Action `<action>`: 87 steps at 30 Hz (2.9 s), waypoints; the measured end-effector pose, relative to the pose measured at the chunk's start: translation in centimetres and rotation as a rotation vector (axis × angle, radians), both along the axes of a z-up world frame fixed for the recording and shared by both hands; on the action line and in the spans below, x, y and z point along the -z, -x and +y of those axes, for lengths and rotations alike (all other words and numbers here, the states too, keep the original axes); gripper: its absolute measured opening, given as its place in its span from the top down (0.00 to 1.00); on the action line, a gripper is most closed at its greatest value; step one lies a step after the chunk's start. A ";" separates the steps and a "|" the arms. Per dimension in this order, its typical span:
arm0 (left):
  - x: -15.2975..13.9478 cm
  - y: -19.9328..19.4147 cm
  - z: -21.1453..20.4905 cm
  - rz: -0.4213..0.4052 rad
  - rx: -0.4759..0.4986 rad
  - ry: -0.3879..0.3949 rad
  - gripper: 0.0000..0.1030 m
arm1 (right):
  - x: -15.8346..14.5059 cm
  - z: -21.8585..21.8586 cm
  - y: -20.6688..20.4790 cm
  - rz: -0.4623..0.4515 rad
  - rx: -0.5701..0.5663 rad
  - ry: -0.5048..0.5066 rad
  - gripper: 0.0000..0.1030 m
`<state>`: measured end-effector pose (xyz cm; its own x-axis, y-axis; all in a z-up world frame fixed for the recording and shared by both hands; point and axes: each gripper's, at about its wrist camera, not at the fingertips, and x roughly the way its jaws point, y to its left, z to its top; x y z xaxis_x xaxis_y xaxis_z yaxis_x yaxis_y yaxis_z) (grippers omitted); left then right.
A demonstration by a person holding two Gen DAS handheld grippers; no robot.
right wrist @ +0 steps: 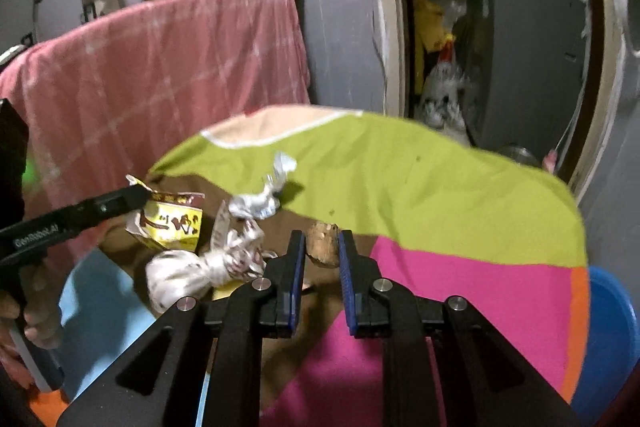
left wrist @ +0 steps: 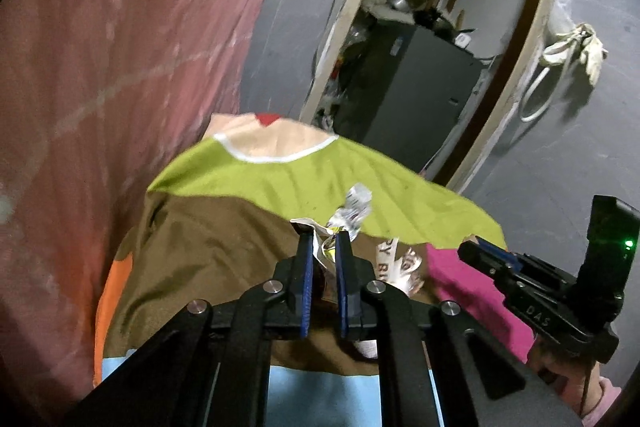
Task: Collect trash
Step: 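Lift and carry the yellow wrapper and brown chunk over the blue basin, then open both grippers to drop the wrapper and chunk into the basin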
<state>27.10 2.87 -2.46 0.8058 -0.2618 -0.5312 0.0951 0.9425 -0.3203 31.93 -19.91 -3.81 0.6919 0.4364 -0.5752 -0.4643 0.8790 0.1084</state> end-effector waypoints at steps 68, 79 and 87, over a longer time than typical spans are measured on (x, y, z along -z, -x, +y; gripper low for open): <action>1.0 -1.4 -35.3 -0.025 0.420 -0.051 0.92 | 0.4 -29.5 12.1 -0.238 0.556 -0.037 0.85; 3.5 -3.2 -35.8 0.089 0.419 -0.081 0.91 | 2.6 -30.0 10.5 -0.123 0.555 -0.056 0.85; 3.2 -3.2 -35.1 0.103 0.435 -0.052 0.74 | 2.2 -29.8 10.2 -0.105 0.556 -0.058 0.83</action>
